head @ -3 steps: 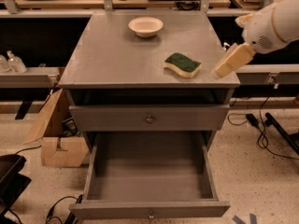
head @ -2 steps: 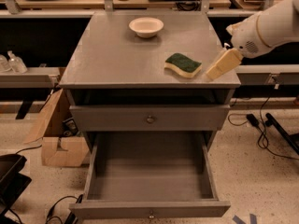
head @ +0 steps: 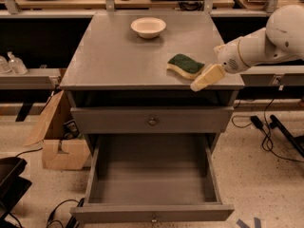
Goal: Place sponge into middle drawer
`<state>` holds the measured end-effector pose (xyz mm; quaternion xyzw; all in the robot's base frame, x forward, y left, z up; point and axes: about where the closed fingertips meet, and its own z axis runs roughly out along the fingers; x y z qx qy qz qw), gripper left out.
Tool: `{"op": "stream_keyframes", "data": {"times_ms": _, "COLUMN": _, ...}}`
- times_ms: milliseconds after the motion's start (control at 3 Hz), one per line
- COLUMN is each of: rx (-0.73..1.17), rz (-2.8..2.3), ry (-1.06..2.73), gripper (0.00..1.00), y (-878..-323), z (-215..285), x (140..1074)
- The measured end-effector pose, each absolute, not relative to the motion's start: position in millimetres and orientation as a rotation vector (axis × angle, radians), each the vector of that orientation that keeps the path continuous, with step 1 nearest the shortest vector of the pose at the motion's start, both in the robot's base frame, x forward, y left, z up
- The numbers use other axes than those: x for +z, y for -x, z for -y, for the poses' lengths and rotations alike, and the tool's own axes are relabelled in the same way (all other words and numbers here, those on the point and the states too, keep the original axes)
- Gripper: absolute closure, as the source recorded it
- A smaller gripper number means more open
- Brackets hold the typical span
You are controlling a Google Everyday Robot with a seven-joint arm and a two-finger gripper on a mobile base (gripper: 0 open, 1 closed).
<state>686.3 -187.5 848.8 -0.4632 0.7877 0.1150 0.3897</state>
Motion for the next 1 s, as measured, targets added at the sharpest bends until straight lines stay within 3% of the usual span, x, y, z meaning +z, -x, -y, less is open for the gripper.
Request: {"op": "stream_keyframes", "data": {"times_ms": 1000, "rx": 0.359, "rz": -1.959, "ry": 1.214, "gripper": 0.00, "y": -722, "z": 154, "x": 831}}
